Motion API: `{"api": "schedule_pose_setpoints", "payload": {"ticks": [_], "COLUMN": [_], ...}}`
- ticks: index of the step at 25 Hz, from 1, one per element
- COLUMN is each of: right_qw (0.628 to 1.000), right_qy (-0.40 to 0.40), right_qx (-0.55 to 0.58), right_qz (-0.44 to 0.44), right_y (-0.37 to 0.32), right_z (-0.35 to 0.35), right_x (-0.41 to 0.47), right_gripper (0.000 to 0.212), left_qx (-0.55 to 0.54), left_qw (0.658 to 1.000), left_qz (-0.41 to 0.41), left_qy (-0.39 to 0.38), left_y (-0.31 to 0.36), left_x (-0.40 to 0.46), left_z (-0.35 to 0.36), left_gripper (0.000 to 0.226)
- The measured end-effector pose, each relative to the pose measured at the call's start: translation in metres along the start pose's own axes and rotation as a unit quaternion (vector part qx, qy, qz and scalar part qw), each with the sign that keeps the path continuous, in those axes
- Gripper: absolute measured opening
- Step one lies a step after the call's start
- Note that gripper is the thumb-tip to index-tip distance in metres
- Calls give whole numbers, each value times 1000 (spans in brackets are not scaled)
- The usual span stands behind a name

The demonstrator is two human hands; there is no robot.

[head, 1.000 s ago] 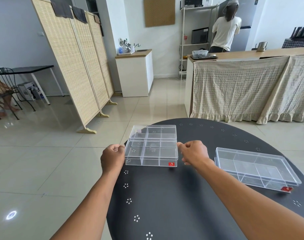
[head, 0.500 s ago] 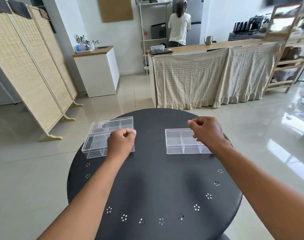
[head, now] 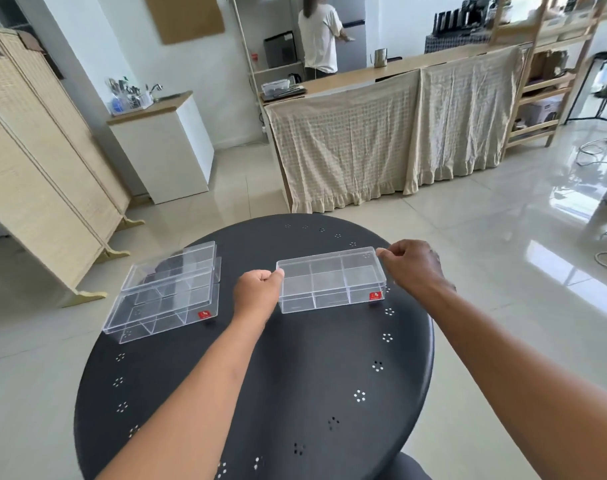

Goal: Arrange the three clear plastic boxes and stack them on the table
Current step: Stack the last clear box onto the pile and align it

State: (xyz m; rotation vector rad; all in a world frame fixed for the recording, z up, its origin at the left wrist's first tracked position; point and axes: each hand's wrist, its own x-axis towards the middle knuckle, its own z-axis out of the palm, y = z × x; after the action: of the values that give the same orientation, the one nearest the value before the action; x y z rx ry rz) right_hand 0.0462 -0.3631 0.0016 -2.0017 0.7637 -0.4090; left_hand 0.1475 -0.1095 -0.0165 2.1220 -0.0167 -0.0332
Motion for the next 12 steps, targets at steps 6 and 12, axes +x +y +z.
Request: {"api": "schedule_pose_setpoints", "payload": {"ticks": [6, 12], "right_qw": [998, 999], "right_qy": [-60, -36], "right_qx": [-23, 2], "right_qz": [24, -2], "right_y": [22, 2], "right_z": [25, 30], "right_x": [2, -28], "right_gripper": [47, 41], "left_qx": [-27, -47], "left_qw": [998, 998], "left_qz": [-51, -21], "left_qy": [-2, 39], "left_y": [-22, -21], "left_x": [0, -24], "left_z": [17, -20], "left_gripper": [27, 24]}}
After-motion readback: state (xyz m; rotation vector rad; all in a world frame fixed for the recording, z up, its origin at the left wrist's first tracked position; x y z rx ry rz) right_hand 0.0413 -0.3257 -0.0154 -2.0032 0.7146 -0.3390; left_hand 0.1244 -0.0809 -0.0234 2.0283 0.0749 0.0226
